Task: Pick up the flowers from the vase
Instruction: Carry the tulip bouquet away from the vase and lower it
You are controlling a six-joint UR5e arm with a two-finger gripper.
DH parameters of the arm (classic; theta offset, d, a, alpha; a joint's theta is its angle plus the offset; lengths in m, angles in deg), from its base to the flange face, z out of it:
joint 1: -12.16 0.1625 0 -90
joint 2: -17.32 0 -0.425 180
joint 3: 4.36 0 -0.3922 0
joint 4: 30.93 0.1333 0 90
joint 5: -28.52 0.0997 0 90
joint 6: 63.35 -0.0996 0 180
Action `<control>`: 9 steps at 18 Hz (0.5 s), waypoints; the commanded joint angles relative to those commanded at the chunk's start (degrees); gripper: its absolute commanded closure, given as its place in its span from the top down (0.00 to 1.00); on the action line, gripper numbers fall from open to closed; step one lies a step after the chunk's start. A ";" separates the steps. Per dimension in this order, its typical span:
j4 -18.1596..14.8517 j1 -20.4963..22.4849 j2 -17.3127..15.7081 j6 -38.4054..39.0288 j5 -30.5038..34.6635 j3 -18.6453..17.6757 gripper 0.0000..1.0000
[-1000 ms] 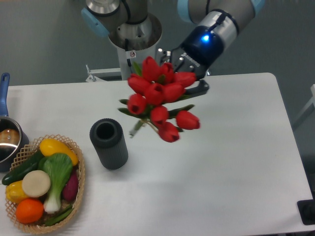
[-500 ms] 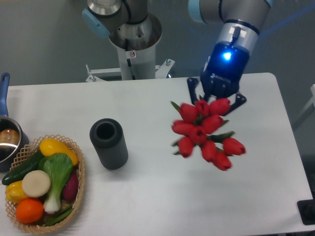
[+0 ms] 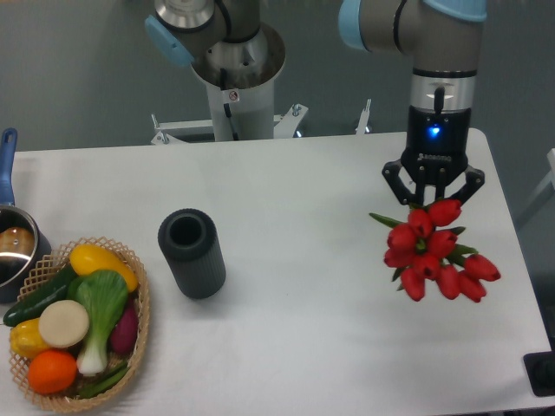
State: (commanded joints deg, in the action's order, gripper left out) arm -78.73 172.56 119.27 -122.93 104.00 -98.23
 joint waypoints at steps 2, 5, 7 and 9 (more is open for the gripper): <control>-2.98 0.00 0.27 -3.16 4.92 0.88 0.01; -7.65 0.79 0.18 -5.10 6.79 1.67 0.02; -10.98 2.72 -0.08 -8.69 7.75 2.20 0.04; -13.10 3.08 -0.09 -11.34 9.33 2.46 0.04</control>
